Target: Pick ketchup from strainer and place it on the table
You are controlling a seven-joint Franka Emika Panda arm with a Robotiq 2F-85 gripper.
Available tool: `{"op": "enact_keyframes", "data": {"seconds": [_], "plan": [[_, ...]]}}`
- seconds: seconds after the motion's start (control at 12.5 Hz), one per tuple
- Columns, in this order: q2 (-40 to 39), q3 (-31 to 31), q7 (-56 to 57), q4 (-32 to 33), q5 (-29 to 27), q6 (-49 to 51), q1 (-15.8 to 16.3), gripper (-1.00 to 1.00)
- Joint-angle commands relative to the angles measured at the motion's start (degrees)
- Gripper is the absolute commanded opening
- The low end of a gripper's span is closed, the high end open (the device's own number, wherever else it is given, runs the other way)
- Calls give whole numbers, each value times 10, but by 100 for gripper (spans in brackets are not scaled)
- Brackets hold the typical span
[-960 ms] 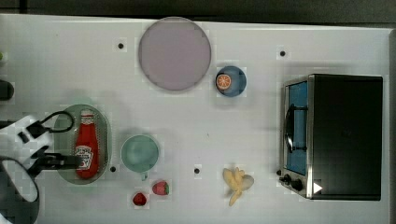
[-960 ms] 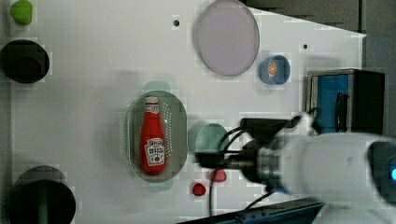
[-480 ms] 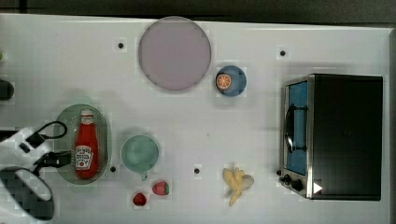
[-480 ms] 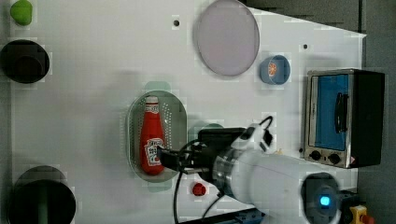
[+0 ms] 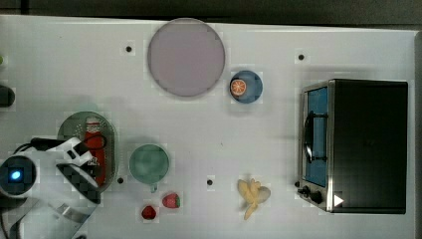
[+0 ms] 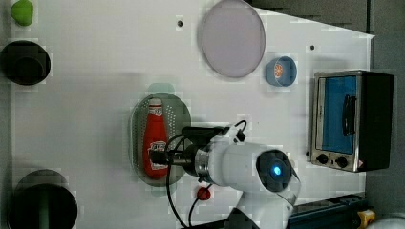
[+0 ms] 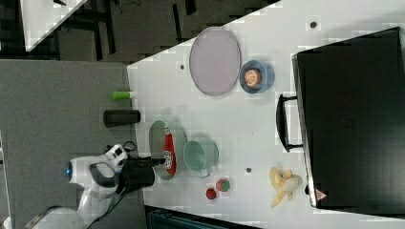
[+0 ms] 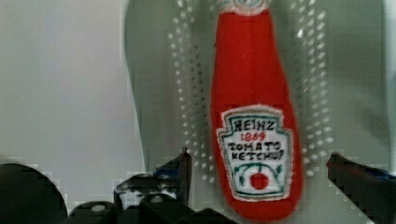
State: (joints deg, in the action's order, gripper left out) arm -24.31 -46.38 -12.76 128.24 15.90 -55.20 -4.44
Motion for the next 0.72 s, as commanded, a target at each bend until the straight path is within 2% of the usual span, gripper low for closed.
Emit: {"op": "enact_keyframes", "data": {"seconds": [0.08,0.24,0.48,0.56,0.72], "plan": [[-45,9,-59,-7,50,-27,-1,100],[-80,26,-65,-22,93,-37,6,100],[-120,42,-87,-44,113,-47,22,100],[-127,48,-92,-47,116,-46,29,91],[-131,59,-93,-50,116,-46,40,43]]}}
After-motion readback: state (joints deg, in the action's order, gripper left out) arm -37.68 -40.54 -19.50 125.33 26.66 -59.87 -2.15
